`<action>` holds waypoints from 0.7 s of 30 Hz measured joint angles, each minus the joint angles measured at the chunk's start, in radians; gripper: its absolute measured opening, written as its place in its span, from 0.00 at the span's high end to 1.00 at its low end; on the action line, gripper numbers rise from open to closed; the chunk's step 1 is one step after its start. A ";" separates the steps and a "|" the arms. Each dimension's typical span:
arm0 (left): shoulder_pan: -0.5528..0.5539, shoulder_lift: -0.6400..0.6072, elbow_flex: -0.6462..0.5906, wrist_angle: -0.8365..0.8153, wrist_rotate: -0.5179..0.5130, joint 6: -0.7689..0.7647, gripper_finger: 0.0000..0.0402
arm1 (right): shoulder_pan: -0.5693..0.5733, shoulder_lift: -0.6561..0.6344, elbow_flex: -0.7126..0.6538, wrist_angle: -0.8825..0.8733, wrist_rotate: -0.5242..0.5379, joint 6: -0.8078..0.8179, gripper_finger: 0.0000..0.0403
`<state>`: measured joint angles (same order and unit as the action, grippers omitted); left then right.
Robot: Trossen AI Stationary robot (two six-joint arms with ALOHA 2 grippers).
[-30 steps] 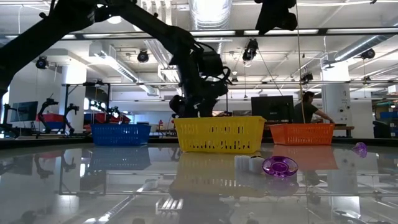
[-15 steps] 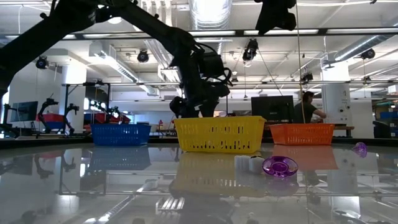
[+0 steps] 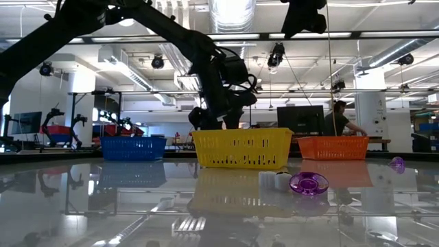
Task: Sort Halloween decoration
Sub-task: Put the purple witch hat toy into the blue bin
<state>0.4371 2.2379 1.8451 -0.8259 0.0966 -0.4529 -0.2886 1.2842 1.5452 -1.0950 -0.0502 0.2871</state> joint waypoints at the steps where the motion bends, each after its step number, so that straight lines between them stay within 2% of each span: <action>1: -0.001 0.000 -0.002 0.007 0.000 -0.001 0.61 | 0.000 0.000 0.000 0.000 0.000 0.000 0.80; 21: -0.005 0.000 -0.025 0.023 0.001 -0.013 0.64 | 0.000 0.000 0.000 0.000 0.000 0.011 0.80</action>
<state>0.4324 2.2379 1.8196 -0.8034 0.0978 -0.4656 -0.2884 1.2842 1.5452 -1.0948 -0.0505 0.2985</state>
